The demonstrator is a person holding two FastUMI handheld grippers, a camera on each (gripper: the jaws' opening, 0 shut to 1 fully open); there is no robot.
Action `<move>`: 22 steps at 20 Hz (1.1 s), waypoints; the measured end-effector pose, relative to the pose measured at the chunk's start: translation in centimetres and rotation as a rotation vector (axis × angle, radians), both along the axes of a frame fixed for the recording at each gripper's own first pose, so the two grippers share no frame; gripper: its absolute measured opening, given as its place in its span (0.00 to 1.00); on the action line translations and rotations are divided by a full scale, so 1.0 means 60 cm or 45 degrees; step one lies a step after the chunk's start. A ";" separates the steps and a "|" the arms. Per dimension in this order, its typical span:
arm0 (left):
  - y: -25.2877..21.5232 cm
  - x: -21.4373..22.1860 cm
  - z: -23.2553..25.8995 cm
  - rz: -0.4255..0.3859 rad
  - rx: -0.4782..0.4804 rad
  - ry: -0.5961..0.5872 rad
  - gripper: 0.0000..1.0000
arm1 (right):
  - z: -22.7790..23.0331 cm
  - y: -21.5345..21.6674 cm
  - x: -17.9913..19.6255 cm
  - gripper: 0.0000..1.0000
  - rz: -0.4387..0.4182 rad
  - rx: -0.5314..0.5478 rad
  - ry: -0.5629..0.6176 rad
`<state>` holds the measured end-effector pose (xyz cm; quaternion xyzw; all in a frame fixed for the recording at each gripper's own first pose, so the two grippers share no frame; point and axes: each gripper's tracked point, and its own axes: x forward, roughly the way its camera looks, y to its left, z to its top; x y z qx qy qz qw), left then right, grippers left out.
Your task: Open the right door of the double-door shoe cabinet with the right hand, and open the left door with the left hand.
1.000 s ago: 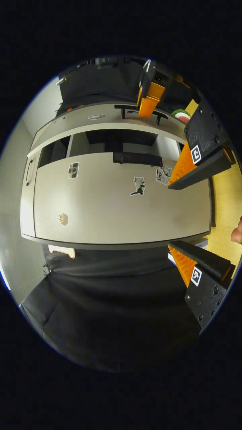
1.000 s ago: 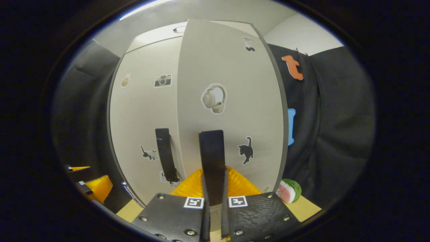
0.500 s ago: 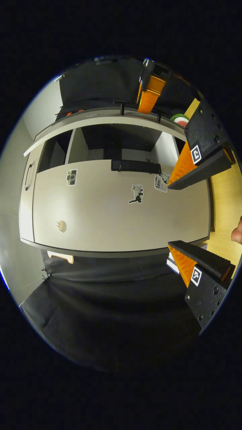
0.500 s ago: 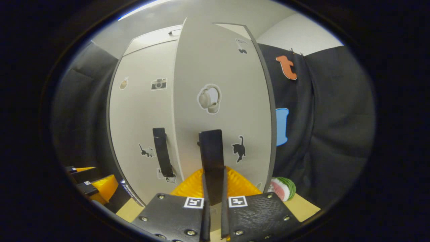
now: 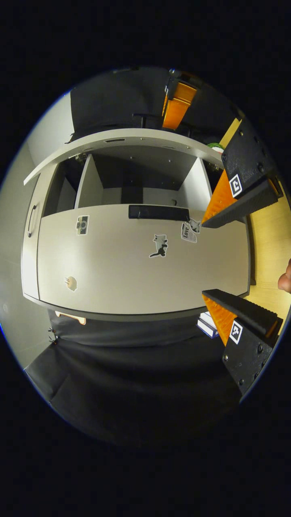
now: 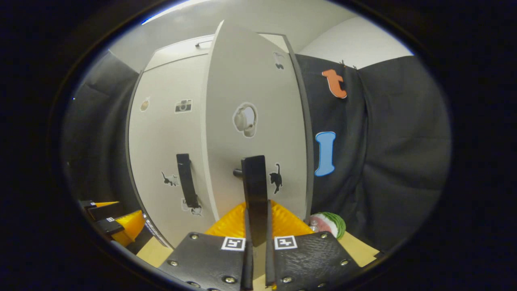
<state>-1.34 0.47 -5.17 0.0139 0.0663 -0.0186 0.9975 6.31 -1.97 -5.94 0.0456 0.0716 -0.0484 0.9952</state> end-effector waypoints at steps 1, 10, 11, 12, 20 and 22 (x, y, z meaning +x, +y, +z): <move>-0.007 -0.001 -0.001 -0.013 -0.002 0.001 0.95 | 0.001 -0.004 -0.001 0.12 -0.013 -0.003 -0.001; -0.067 -0.006 -0.009 -0.117 -0.021 0.018 0.95 | -0.002 -0.061 -0.049 0.11 -0.114 -0.007 -0.002; -0.071 -0.007 -0.010 -0.124 -0.022 0.019 0.94 | -0.002 -0.066 -0.053 0.11 -0.126 -0.011 -0.002; -0.074 -0.006 -0.010 -0.130 -0.020 0.017 0.94 | -0.003 -0.068 -0.054 0.11 -0.136 -0.018 -0.002; -0.085 0.000 -0.012 -0.141 -0.027 0.016 0.95 | -0.003 -0.105 -0.069 0.11 -0.213 -0.022 -0.006; -0.095 0.003 -0.013 -0.155 -0.035 0.023 0.94 | -0.003 -0.116 -0.071 0.11 -0.227 -0.021 -0.010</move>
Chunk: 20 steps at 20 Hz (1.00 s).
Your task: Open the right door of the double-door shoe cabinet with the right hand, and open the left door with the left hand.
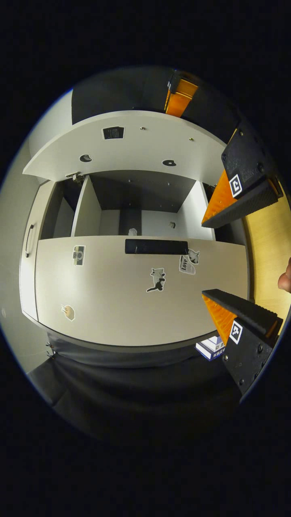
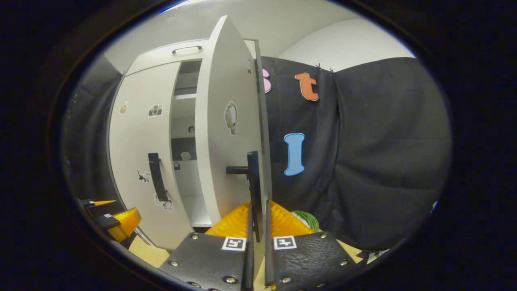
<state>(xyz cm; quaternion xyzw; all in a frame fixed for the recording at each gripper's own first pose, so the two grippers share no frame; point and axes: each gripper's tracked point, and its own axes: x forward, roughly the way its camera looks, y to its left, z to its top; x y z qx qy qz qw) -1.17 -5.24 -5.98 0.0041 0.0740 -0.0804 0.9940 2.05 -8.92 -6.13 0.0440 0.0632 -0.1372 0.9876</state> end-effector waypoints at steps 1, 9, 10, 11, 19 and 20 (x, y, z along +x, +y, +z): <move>-0.006 0.000 -0.001 -0.010 -0.003 0.003 0.94 | 0.000 -0.009 -0.003 0.11 -0.018 -0.007 0.001; -0.032 0.004 0.001 -0.036 0.005 -0.007 0.95 | -0.004 -0.062 0.012 0.05 -0.050 0.006 0.013; -0.032 0.007 0.001 -0.031 0.003 -0.009 0.94 | -0.006 -0.061 0.011 0.04 -0.040 -0.005 0.018; -0.034 0.010 0.000 -0.027 -0.001 -0.005 0.94 | -0.004 -0.065 0.008 0.04 -0.035 -0.012 0.014; -0.068 0.029 -0.004 -0.030 -0.016 0.005 0.95 | -0.008 -0.099 0.014 0.05 0.067 0.017 0.006; -0.073 0.033 -0.005 -0.029 -0.013 0.004 0.95 | -0.009 -0.104 0.016 0.05 0.081 0.020 0.004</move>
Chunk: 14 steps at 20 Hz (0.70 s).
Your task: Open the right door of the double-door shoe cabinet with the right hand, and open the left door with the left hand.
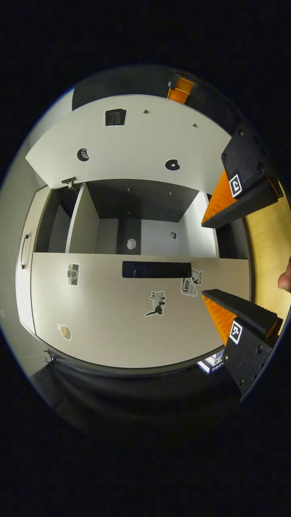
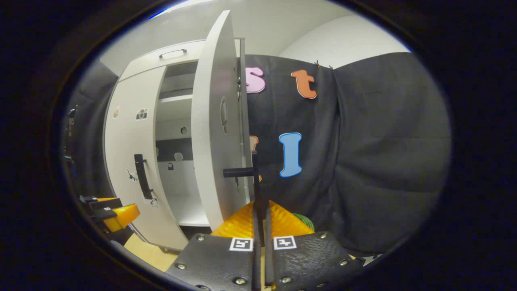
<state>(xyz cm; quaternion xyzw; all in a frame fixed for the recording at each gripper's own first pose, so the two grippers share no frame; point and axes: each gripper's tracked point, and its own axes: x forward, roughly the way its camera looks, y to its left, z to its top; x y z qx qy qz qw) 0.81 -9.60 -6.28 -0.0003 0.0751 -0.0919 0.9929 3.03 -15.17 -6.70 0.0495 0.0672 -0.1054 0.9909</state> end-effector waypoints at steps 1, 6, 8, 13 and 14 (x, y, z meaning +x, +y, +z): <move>-0.004 0.003 0.001 0.003 0.001 0.000 0.95 | 0.001 -0.006 -0.002 0.05 0.013 -0.001 0.001; -0.015 0.027 0.001 0.041 0.007 -0.003 0.95 | -0.002 -0.025 0.005 0.05 0.082 -0.002 0.011; -0.013 0.040 0.007 0.070 0.019 -0.016 0.95 | -0.002 -0.034 0.004 0.05 0.110 0.004 0.014; -0.007 0.075 0.016 0.136 0.038 -0.036 0.95 | -0.003 -0.051 0.010 0.04 0.185 0.000 0.023; -0.006 0.083 0.016 0.146 0.050 -0.038 0.95 | -0.004 -0.054 0.012 0.05 0.199 0.003 0.024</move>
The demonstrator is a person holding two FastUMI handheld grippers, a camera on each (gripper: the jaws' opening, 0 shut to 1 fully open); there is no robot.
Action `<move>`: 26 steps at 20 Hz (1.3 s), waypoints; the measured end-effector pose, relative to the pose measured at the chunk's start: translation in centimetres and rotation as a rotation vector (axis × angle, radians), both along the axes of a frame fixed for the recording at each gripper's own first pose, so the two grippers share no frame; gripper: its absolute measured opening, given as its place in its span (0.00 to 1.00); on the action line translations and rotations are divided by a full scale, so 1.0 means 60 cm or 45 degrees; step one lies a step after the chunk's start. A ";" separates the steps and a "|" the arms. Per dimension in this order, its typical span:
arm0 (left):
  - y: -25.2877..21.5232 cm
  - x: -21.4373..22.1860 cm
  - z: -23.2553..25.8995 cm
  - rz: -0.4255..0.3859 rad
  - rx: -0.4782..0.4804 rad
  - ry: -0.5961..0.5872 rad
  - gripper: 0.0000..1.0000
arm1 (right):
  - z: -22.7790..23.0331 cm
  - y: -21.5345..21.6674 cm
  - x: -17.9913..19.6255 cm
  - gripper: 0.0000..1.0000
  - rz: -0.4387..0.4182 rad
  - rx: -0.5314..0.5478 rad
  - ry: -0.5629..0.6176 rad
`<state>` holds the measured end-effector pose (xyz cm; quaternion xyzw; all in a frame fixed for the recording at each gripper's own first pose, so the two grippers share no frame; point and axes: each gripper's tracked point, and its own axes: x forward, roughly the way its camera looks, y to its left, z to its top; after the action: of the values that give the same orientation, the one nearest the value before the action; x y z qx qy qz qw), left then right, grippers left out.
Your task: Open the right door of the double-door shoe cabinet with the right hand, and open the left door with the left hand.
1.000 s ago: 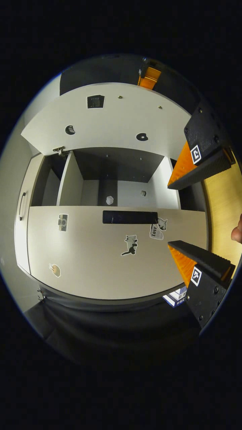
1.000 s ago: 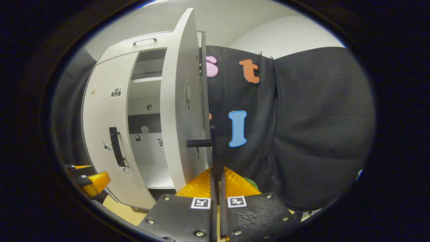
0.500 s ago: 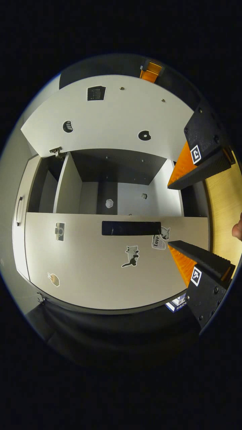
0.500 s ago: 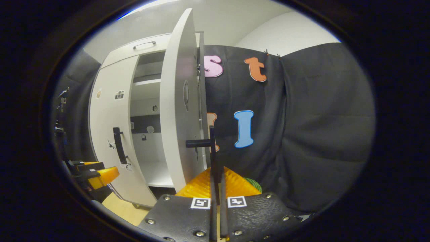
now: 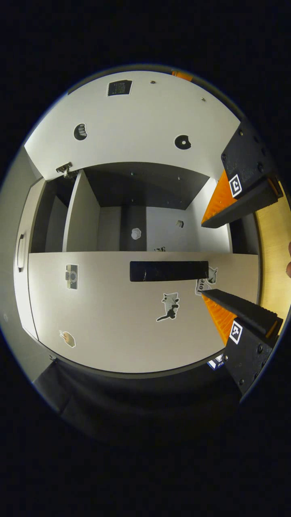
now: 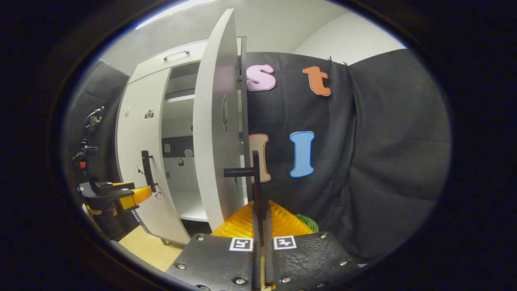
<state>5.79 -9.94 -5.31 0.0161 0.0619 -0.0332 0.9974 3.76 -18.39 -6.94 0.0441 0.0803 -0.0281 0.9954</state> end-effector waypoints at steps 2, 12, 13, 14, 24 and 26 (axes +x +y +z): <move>0.003 0.016 0.004 0.022 0.026 -0.011 0.95 | 0.000 -0.003 0.001 0.05 0.028 -0.004 0.004; 0.025 0.100 0.018 0.114 0.112 -0.071 0.96 | 0.002 -0.007 0.005 0.05 0.077 -0.027 0.016; 0.026 0.105 0.016 0.111 0.109 -0.068 0.95 | 0.002 -0.007 0.006 0.05 0.077 -0.025 0.017; 0.027 0.111 0.014 0.110 0.104 -0.066 0.94 | 0.002 -0.009 0.005 0.05 0.076 -0.022 0.018; 0.028 0.129 0.019 0.095 0.046 -0.093 0.35 | 0.003 -0.025 0.003 0.28 0.042 -0.009 0.025; 0.029 0.129 0.019 0.101 0.055 -0.087 0.34 | 0.004 -0.026 0.002 0.29 0.041 -0.008 0.022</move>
<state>13.50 -8.22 -4.19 0.0362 0.0289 0.0083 0.9989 3.87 -19.92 -6.72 0.0396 0.0896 -0.0128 0.9951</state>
